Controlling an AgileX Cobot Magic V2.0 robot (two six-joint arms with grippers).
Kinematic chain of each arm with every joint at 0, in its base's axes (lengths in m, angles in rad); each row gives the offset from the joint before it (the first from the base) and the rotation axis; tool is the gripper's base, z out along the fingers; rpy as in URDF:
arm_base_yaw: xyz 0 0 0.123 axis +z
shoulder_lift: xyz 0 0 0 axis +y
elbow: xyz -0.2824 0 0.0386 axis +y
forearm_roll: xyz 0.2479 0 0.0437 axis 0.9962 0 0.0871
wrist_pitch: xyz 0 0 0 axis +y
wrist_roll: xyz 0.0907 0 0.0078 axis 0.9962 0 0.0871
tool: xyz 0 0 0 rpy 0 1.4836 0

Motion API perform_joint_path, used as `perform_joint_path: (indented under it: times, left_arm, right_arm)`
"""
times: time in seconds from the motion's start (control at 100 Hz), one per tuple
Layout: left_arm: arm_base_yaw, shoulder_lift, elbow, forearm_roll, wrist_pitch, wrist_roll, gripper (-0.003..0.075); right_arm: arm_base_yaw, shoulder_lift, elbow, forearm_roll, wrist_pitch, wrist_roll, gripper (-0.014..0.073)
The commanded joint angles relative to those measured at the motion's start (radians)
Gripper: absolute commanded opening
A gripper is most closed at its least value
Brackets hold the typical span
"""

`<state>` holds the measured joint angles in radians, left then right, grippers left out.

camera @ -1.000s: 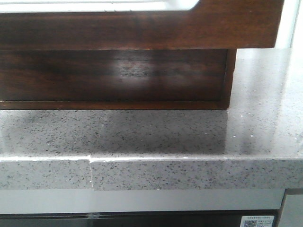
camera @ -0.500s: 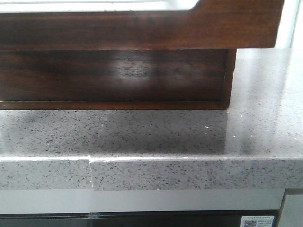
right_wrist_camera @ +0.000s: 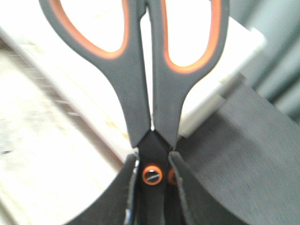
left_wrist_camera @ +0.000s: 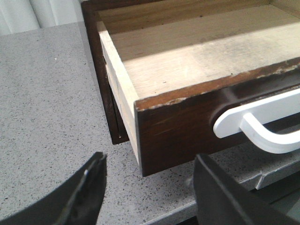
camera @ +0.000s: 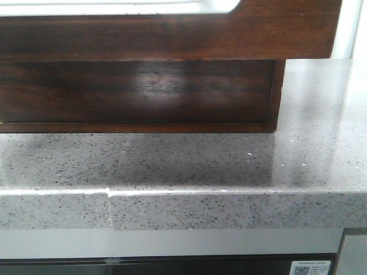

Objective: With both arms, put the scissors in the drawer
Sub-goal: 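Lift the scissors with the right gripper and carry them over the drawer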

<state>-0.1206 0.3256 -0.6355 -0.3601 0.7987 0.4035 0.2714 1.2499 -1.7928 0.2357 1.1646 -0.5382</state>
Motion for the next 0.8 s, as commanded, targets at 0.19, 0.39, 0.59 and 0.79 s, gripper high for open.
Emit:
perform_joint_path:
  times: [0.19, 0.39, 0.59, 0.79]
  left_arm:
    - [-0.008, 0.012, -0.034, -0.021, -0.082, -0.01, 0.0386]
    - [-0.008, 0.012, -0.034, -0.021, -0.082, -0.01, 0.0386]
    - [-0.008, 0.012, -0.034, -0.021, -0.082, -0.01, 0.0386]
    - [-0.008, 0.012, -0.034, -0.021, -0.082, -0.01, 0.0386]
  right_arm:
    - [0.267, 0.041, -0.018, 0.019, -0.05, -0.179, 0.0009]
    - [0.365, 0.167, -0.018, -0.028, 0.051, -0.243, 0.0009]
    - [0.49, 0.286, -0.018, -0.308, 0.105, -0.184, 0.0009]
    - [0.534, 0.344, -0.019, -0.468, 0.112, -0.133, 0.0012]
